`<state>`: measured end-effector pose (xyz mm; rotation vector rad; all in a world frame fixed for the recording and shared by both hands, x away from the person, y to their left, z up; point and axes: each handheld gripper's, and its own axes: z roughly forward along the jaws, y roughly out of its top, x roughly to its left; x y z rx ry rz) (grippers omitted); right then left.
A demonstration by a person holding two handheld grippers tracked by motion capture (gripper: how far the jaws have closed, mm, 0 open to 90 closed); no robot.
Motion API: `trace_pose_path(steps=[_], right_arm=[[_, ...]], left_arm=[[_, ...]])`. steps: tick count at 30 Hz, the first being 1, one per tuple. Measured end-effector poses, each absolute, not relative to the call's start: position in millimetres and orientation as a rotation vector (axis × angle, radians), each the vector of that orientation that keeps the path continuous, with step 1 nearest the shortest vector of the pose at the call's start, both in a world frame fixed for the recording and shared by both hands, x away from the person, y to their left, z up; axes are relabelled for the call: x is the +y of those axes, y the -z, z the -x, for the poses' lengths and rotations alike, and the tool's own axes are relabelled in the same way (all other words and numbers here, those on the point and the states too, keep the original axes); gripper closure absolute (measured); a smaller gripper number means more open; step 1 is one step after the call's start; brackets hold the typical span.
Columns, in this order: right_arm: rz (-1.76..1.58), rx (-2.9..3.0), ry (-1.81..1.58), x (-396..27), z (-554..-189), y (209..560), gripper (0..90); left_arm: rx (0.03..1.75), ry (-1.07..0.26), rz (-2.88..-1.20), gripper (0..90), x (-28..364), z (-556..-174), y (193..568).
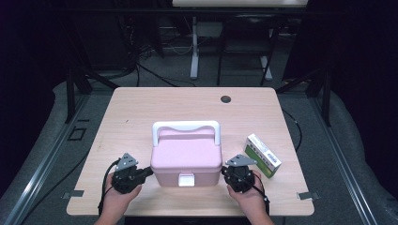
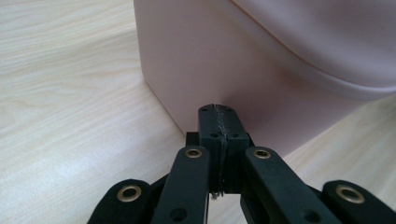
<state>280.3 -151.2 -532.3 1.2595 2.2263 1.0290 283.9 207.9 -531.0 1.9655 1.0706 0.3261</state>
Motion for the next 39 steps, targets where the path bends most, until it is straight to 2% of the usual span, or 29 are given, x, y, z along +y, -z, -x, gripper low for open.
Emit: trace_pose_path(steps=[13,39], right_arm=[[-1.217,2.271,-1.015,-155.6,-251.2,530.4,90.0],[-1.224,2.294,-1.038,-158.7,-250.1,530.4,90.0]], left_arm=[[1.017,-0.295,-2.004,90.0,209.0,-264.7,529.6],[0.999,-0.293,-2.017,89.9,210.2,-260.3,530.1]])
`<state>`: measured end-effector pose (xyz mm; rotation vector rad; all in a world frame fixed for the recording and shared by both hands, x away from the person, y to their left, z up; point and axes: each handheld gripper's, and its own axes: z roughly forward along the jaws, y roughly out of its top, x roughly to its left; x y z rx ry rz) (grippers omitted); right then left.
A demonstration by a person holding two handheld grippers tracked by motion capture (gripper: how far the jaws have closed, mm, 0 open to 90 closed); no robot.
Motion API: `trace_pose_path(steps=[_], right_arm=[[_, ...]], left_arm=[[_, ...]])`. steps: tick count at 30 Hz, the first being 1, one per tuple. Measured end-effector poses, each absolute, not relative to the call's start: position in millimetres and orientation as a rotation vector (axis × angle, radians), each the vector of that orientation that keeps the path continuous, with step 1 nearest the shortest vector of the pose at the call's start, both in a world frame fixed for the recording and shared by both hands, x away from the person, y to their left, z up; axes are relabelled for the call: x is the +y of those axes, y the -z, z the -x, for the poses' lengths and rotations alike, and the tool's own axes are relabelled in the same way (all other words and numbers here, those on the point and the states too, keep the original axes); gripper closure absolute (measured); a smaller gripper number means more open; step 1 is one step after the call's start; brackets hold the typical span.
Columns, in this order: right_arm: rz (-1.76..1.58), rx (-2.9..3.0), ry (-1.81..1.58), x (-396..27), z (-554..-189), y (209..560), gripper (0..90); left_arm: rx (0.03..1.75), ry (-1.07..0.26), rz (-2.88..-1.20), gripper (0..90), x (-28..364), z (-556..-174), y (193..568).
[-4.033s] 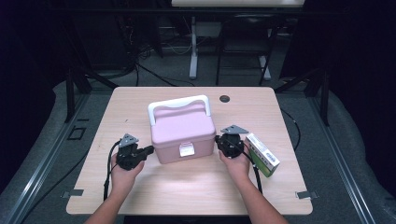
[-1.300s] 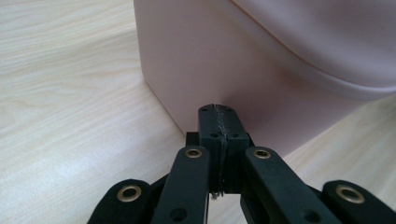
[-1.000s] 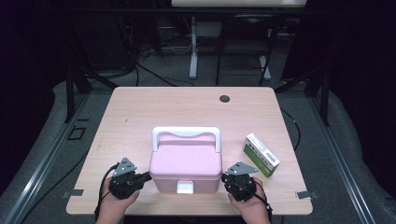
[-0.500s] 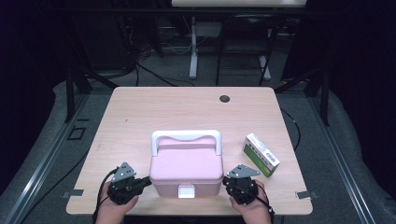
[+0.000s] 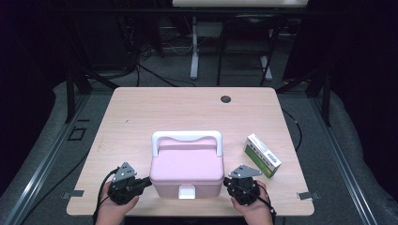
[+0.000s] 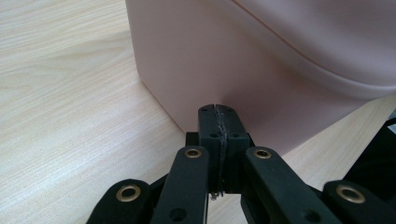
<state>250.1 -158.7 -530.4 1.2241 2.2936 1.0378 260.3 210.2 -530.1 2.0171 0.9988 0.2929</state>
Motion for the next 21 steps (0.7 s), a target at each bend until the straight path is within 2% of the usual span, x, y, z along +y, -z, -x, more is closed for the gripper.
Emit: trace_pose_path(steps=[6,8,13,14,17,21], right_arm=[[-1.228,2.298,-1.044,-158.9,-250.9,530.6,89.7],[-1.224,2.299,-1.043,-161.2,-252.5,530.3,83.8],[-1.23,2.285,-1.068,-164.3,-253.2,527.4,79.1],[-1.207,2.278,-1.056,-164.9,-252.9,525.6,75.3],[-1.199,2.275,-1.049,-165.6,-253.0,523.9,72.5],[-1.235,2.27,-1.093,-171.4,-254.5,518.8,64.4]], left_arm=[[1.001,-0.279,-2.021,89.0,211.9,-262.0,529.0],[1.004,-0.272,-2.01,85.5,214.4,-263.1,527.6],[1.025,-0.258,-1.982,77.7,218.3,-264.9,526.3],[1.027,-0.258,-1.978,76.0,219.8,-265.6,525.6],[1.032,-0.256,-1.981,72.5,221.1,-266.3,524.4],[1.04,-0.243,-1.976,65.7,224.3,-268.5,520.3]])
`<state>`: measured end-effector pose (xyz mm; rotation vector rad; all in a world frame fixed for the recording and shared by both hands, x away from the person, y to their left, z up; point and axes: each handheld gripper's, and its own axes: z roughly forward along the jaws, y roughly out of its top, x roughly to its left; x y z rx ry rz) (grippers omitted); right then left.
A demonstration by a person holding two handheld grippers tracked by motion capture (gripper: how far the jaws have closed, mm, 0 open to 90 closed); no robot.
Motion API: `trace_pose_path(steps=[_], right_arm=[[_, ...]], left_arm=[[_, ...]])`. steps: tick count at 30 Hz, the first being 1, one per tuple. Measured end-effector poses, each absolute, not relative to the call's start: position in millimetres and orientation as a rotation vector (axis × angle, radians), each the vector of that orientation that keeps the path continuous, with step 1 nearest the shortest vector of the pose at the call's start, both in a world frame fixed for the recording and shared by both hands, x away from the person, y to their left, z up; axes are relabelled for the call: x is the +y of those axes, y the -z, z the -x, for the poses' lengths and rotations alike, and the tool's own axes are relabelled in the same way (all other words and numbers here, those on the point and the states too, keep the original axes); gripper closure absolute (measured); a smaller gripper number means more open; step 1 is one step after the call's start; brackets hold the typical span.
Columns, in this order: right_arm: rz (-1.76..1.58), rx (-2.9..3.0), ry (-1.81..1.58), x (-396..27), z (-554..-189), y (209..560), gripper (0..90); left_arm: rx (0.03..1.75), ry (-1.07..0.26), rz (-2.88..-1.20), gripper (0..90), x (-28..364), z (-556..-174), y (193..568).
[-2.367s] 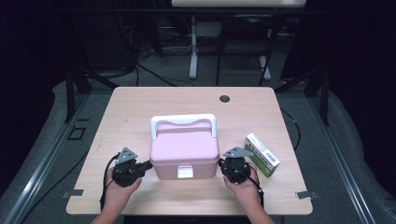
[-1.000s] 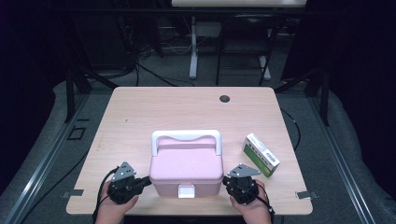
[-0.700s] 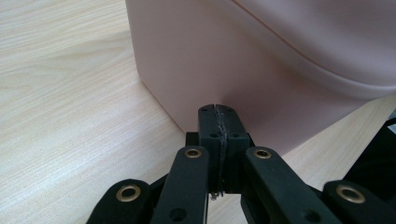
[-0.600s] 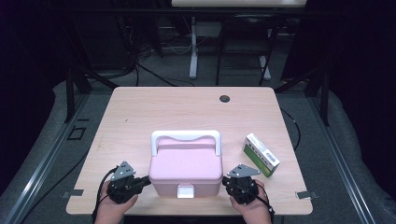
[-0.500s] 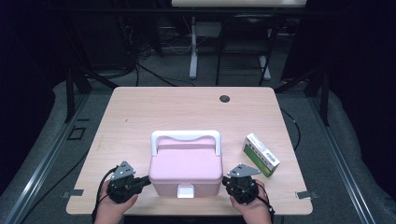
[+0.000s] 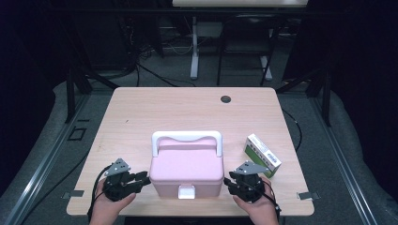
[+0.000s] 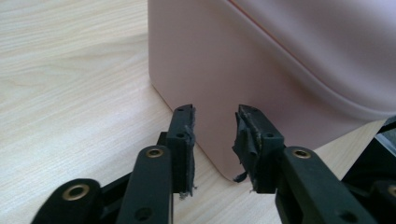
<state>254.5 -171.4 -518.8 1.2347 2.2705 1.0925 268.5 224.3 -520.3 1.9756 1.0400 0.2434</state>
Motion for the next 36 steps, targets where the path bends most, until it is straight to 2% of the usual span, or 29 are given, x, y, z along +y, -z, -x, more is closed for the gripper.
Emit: trace_pose_path(steps=[3,13,16,23,36], right_arm=[[-1.245,2.275,-1.139,-177.6,-255.0,510.8,59.0],[-1.237,2.262,-1.182,-187.5,-259.0,490.3,49.8],[-1.231,2.269,-1.188,-189.4,-259.6,483.1,49.8],[-1.175,2.301,-1.18,-189.7,-262.1,467.7,58.0],[-1.122,2.317,-1.2,-182.2,-272.4,444.5,60.8]], left_arm=[[1.051,-0.241,-1.964,62.1,227.0,-270.1,516.1],[1.063,-0.223,-1.947,58.1,236.7,-275.7,496.7],[1.054,-0.231,-1.942,56.8,238.9,-277.2,491.1],[1.043,-0.194,-1.936,55.2,243.1,-283.0,471.9],[1.005,-0.213,-1.943,56.3,236.7,-292.2,445.3]])
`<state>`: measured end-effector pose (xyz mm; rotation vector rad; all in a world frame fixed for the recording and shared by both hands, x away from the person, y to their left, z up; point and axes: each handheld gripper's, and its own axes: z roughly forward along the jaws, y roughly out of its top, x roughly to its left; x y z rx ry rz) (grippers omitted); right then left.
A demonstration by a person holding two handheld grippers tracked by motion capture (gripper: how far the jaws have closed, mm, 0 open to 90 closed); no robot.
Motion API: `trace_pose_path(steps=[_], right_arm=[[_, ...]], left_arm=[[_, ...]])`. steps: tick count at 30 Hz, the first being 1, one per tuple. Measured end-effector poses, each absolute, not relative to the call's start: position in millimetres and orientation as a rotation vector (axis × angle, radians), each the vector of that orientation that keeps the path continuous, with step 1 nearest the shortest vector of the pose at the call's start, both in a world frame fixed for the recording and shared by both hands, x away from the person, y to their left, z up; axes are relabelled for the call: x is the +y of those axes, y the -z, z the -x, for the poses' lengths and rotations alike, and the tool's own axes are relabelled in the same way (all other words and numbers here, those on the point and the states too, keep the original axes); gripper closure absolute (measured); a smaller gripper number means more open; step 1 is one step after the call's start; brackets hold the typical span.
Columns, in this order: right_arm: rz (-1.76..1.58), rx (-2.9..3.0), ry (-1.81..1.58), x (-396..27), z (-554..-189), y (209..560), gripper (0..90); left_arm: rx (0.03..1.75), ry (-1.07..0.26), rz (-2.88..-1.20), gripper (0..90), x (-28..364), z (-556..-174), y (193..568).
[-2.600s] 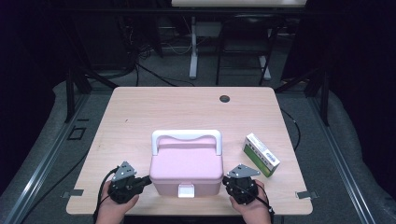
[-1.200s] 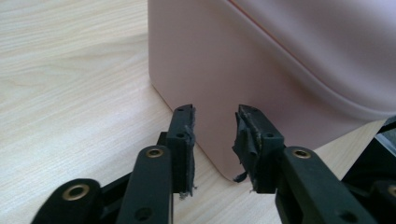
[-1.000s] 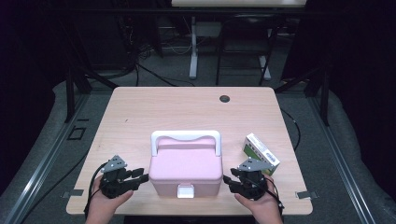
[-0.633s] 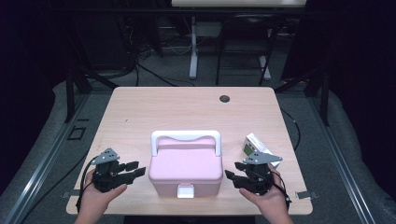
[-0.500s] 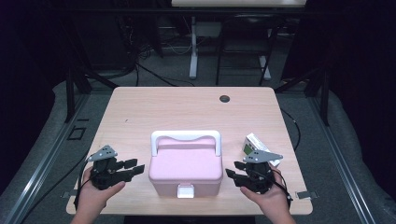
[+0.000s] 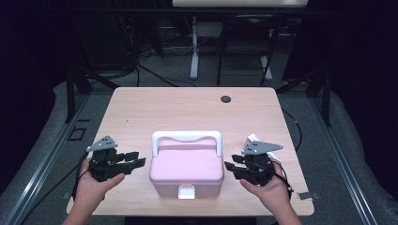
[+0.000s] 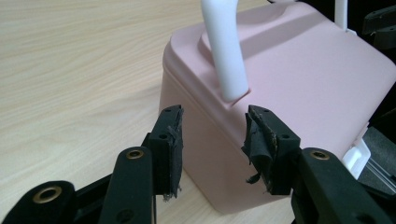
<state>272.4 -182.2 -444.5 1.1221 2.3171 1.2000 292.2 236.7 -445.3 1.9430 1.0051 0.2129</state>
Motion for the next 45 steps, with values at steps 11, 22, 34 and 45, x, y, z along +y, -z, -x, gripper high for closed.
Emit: trace_pose_path(steps=[11,22,34,45], right_arm=[[-1.095,2.328,-1.239,-173.2,-290.6,422.9,60.3],[-1.129,2.345,-1.262,-165.7,-310.5,420.9,58.3],[-1.15,2.36,-1.262,-163.9,-317.1,429.9,56.9],[-1.128,2.378,-1.288,-161.6,-315.9,440.7,62.3]], left_arm=[[0.978,-0.199,-1.987,55.6,217.2,-310.0,429.8],[0.985,-0.203,-1.987,52.7,205.3,-328.2,425.0],[1.004,-0.152,-1.986,52.7,203.8,-335.7,437.0],[0.944,-0.134,-2.0,62.3,199.2,-328.8,442.8]])
